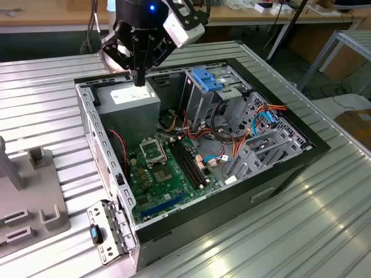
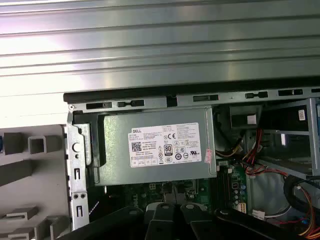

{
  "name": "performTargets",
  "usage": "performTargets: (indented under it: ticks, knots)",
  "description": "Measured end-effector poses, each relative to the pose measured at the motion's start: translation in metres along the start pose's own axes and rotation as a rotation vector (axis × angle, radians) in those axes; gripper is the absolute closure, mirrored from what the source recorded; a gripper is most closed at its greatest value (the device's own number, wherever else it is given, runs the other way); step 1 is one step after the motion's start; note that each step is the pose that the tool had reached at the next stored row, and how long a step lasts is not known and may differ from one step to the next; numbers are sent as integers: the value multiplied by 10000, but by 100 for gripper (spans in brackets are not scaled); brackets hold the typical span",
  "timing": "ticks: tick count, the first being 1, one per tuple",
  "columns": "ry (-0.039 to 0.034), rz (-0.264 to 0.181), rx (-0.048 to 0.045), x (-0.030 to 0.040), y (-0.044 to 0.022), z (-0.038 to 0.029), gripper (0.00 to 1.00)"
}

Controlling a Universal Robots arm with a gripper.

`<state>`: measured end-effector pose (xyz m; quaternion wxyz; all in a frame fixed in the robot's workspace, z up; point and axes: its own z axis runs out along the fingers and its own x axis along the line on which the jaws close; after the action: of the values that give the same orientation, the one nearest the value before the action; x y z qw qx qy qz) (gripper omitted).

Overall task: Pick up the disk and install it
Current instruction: 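Reach for the disk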

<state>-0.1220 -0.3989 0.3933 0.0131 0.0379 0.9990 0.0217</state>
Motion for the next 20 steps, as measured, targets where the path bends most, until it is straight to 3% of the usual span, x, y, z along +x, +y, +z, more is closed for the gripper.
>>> performTargets:
  ticks: [10, 20]
  knots:
    - [0, 0, 0, 0, 0, 0, 89]
    - [0, -1, 0, 96, -8, 3, 89]
